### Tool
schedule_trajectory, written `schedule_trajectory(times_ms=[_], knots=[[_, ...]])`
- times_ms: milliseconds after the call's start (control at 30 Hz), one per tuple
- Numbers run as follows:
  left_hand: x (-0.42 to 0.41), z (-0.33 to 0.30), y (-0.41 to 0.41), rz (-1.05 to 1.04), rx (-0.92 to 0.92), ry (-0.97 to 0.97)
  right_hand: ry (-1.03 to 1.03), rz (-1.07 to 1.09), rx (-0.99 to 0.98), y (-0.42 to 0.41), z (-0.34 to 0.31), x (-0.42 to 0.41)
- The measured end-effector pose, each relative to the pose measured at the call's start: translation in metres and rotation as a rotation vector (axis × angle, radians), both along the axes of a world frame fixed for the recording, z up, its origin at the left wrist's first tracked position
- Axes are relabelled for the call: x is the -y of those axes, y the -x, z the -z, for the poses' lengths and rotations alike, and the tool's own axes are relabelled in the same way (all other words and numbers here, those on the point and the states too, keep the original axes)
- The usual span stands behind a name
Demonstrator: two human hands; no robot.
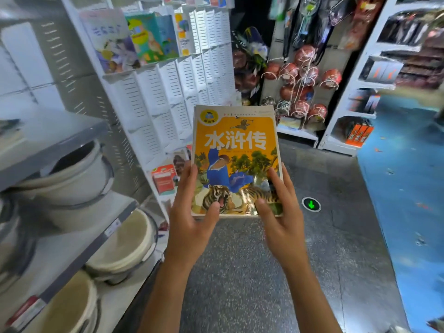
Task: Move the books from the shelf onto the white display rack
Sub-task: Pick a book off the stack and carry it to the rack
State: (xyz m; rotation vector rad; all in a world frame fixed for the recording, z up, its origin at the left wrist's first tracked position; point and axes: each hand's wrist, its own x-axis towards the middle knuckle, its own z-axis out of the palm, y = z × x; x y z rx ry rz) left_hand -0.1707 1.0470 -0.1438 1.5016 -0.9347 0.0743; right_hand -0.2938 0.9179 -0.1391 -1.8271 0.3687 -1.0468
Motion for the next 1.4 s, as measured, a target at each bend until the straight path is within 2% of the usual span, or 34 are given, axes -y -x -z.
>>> schedule_trajectory(times_ms=[200,533,967,1400], knots=[[0.081,-0.011,-0.071,0.079,-0.009,-0.027,0.001,0.089,0.018,-0.060,-0.013,0.067],[0.240,-0.002,-0.117,0.197,0.052,-0.067,-0.017,0.265,0.028,-0.091,0.006,0.209],[0.501,-0.018,-0.176,0.099,0.094,-0.071,-0.003,0.206,0.035,-0.159,-0.007,0.486],[0.646,-0.002,-0.274,-0.028,0.038,-0.065,-0.014,0.038,-0.008,-0.275,0.004,0.651]])
